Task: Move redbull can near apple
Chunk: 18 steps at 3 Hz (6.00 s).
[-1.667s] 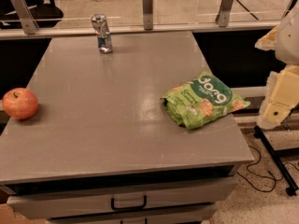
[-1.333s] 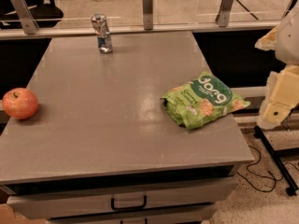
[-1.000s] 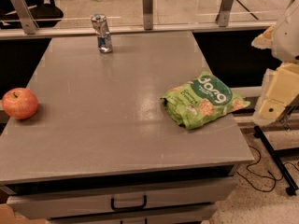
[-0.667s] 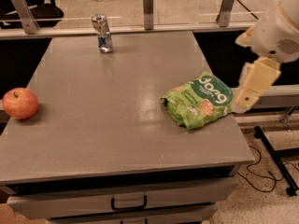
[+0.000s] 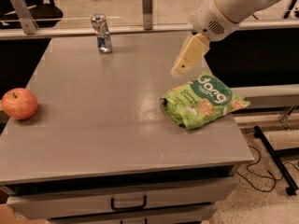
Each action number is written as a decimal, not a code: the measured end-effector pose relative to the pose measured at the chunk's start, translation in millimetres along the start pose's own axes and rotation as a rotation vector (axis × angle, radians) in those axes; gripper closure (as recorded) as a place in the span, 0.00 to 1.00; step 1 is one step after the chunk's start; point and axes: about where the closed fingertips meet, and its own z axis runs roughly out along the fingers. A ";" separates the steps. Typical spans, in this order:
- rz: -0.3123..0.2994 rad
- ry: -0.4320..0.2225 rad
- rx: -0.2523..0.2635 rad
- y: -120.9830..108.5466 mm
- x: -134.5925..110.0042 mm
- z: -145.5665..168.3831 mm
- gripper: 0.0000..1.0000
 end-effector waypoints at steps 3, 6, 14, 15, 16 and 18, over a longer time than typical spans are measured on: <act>0.028 -0.161 0.027 -43.5 -41.7 38.9 0.00; 0.128 -0.451 -0.031 -91.3 -159.0 177.9 0.00; 0.206 -0.703 -0.017 -102.0 -239.4 171.7 1.00; 0.193 -0.700 -0.025 -94.4 -242.8 170.8 1.00; 0.162 -0.687 -0.081 -78.1 -247.8 174.3 1.00; 0.020 -0.703 -0.254 14.0 -267.0 180.8 1.00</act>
Offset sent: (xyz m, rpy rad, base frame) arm 0.0401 0.0189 0.0084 0.1088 -0.0617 0.0014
